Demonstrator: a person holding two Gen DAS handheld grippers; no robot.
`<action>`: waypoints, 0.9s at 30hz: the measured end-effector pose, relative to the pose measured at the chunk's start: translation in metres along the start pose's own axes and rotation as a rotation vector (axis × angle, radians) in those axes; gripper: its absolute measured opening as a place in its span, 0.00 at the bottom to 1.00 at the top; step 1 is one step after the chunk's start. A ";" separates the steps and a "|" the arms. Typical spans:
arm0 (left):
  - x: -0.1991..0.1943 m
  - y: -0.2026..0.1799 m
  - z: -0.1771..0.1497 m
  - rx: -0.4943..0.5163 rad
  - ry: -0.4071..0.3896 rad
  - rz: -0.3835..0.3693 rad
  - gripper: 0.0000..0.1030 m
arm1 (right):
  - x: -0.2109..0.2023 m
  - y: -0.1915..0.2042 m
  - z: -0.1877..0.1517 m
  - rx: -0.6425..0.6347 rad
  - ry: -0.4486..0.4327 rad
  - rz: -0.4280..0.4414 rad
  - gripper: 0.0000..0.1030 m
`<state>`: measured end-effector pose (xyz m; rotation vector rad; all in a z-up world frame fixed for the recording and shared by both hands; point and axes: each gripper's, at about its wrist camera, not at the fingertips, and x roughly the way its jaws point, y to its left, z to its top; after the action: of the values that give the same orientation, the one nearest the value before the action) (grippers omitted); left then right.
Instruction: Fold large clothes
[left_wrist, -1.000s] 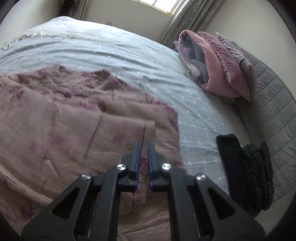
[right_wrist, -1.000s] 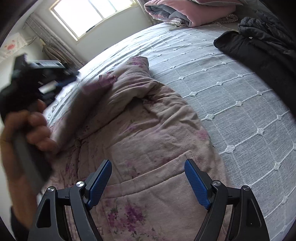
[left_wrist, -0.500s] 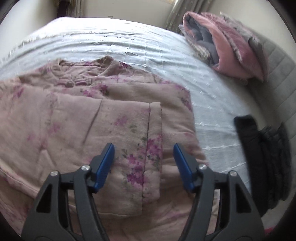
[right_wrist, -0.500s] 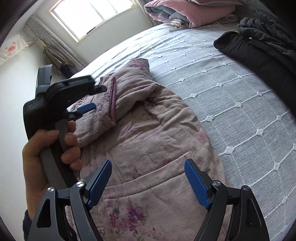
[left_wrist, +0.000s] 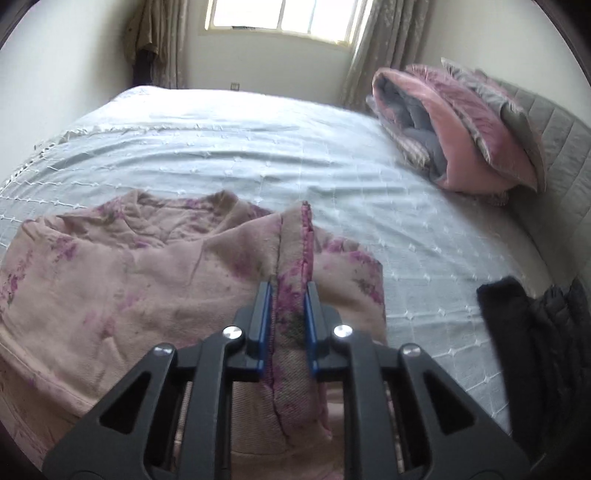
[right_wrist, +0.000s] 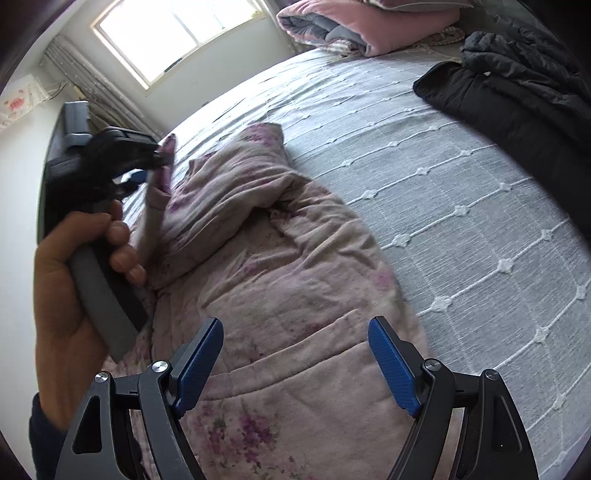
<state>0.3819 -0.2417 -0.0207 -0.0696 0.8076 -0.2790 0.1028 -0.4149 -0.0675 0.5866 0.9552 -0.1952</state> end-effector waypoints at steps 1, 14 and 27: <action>0.012 -0.001 -0.003 -0.003 0.033 0.005 0.18 | -0.001 -0.002 0.001 0.007 -0.007 -0.006 0.80; 0.046 0.013 -0.027 -0.174 0.079 -0.089 0.21 | -0.004 -0.015 0.005 0.058 -0.009 0.014 0.80; -0.095 0.137 -0.046 -0.304 0.025 -0.180 0.63 | -0.002 -0.008 0.006 -0.009 -0.006 0.001 0.80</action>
<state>0.3169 -0.0821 -0.0089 -0.4264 0.8648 -0.3250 0.1028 -0.4255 -0.0665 0.5776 0.9496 -0.1920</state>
